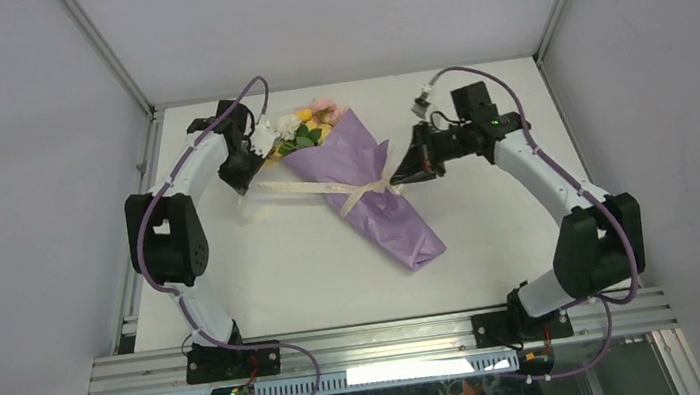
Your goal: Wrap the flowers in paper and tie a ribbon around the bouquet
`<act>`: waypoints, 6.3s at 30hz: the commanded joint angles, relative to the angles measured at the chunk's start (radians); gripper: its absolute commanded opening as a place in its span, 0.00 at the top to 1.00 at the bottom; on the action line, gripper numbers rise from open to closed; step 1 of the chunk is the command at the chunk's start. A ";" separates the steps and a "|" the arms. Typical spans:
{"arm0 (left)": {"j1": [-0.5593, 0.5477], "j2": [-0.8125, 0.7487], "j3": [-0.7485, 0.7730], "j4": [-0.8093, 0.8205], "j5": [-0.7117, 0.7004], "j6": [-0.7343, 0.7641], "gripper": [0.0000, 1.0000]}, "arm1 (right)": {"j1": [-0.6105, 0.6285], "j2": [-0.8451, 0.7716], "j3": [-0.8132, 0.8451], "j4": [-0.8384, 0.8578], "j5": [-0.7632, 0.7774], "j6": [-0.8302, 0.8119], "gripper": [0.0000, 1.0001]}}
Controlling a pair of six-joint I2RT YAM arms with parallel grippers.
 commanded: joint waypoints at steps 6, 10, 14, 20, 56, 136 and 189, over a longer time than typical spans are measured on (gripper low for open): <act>-0.111 -0.030 0.068 0.002 0.054 -0.050 1.00 | 0.454 0.121 0.331 -0.059 -0.101 -0.046 0.99; -0.114 -0.015 0.077 0.001 0.055 -0.059 1.00 | 0.577 0.167 0.326 -0.139 0.016 -0.089 0.91; -0.114 -0.007 0.072 0.000 0.051 -0.053 1.00 | 0.618 0.170 0.237 -0.013 0.106 0.048 0.67; -0.114 -0.009 0.071 -0.001 0.058 -0.056 1.00 | 0.620 0.115 0.332 -0.280 0.254 -0.205 0.42; -0.116 -0.007 0.077 -0.008 0.064 -0.064 1.00 | 0.638 -0.081 -0.097 0.109 1.381 0.655 0.53; 0.555 -0.081 -0.340 0.495 -0.328 0.498 1.00 | -0.763 -0.268 -0.013 0.017 1.575 -0.122 1.00; 0.507 -0.561 -0.402 -0.058 -0.035 0.128 1.00 | -0.470 -0.473 -0.036 0.196 1.164 -0.109 1.00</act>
